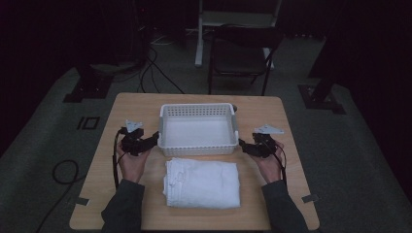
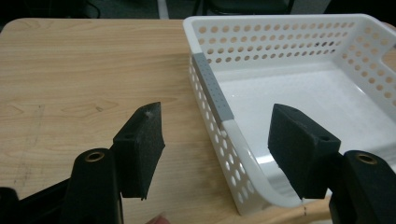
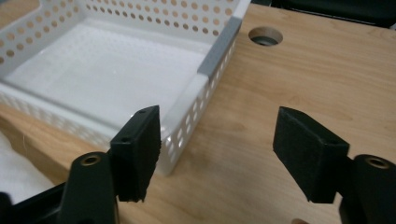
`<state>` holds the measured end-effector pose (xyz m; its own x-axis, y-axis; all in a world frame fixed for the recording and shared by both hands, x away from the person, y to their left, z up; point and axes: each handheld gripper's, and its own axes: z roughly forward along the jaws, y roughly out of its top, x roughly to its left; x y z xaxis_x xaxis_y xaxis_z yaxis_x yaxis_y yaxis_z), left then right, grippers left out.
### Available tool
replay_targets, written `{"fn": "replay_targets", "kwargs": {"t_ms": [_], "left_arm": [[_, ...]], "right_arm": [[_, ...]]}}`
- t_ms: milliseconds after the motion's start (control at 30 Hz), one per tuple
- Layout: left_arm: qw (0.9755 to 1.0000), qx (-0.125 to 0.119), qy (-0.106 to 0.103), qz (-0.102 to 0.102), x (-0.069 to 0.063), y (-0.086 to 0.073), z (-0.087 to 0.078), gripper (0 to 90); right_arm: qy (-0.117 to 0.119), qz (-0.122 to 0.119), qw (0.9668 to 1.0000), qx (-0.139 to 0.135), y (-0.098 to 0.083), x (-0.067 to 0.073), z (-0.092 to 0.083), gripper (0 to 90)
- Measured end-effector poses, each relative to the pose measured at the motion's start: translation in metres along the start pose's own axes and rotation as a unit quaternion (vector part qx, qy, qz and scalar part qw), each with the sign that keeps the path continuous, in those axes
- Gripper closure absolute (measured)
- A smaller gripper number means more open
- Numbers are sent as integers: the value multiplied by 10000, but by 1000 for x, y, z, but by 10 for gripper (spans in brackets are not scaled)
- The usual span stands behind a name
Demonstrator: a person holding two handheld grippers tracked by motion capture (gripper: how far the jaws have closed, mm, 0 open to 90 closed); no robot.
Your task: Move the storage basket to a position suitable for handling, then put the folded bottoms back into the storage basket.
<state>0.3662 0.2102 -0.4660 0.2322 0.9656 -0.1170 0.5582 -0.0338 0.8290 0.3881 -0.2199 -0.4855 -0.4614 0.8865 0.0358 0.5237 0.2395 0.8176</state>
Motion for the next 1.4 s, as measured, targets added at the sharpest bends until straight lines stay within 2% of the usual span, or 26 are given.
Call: {"fn": "replay_targets", "kwargs": {"t_ms": [100,200,400,433,500,700,767,900,1067,1233,1333,1400], "left_arm": [[9998,-28,-169,32,-5,-6,-7,349],[9997,-35,-249,63,-9,-9,-11,339],[9982,19,-580,160,-23,-20,-19,294],[9982,19,-580,160,-23,-20,-19,291],[9971,101,-739,177,-28,-25,-22,288],[9949,157,-958,288,-43,-34,-28,272],[9930,181,-1137,262,-49,-39,-29,243],[9917,250,-1204,374,-64,-45,-30,143],[9910,431,-1188,431,-78,-54,-29,138],[9869,706,-1364,496,-88,-71,-25,135],[9872,777,-1244,624,-94,-80,-26,96],[9879,743,-1185,664,-96,-82,-28,95]], "right_arm": [[41,1,10000,7,-4,0,-6,389],[115,27,9999,12,-6,0,-9,386],[201,-24,9998,48,-10,8,-19,299],[201,-24,9998,48,-10,8,-19,299],[339,-139,9992,158,-16,14,-23,292],[379,-165,9990,177,-23,19,-27,291],[394,-163,9989,203,-26,20,-28,291],[505,-133,9980,346,-32,25,-25,285],[545,-167,9977,366,-34,30,-25,276],[596,-210,9974,347,-37,37,-30,257],[719,-145,9965,404,-42,43,-31,233],[757,-123,9962,417,-44,45,-31,227]]}}
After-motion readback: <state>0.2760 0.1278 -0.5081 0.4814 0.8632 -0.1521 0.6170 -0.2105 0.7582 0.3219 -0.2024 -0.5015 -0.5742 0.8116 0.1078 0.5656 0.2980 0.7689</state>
